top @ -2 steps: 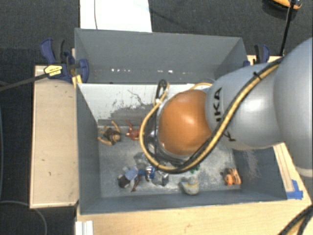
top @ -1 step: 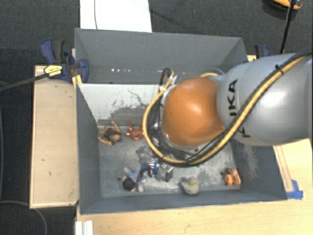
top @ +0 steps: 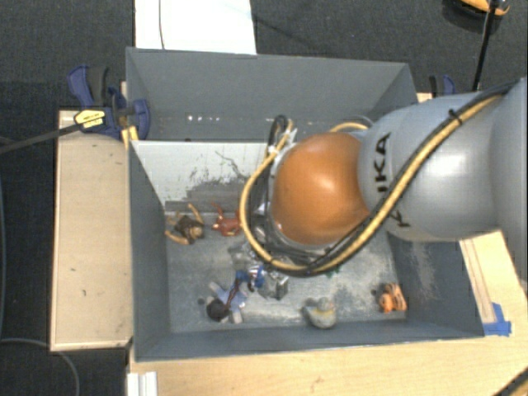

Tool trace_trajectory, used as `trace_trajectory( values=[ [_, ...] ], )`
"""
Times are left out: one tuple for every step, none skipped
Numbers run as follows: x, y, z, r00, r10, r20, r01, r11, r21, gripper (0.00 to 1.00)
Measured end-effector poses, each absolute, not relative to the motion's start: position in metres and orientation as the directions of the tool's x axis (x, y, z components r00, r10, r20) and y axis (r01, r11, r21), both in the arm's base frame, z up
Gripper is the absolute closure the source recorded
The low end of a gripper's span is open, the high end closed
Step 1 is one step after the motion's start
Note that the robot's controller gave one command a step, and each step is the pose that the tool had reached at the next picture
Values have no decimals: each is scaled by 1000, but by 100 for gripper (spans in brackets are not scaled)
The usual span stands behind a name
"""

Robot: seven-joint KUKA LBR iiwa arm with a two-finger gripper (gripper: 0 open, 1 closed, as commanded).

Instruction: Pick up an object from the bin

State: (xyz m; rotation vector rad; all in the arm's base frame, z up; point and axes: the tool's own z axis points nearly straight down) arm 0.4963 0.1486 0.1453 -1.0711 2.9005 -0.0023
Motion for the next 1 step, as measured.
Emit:
trace_trajectory(
  values=[
    [494, 147, 124, -758, -652, -34, -652, 758, -14, 100]
  ],
)
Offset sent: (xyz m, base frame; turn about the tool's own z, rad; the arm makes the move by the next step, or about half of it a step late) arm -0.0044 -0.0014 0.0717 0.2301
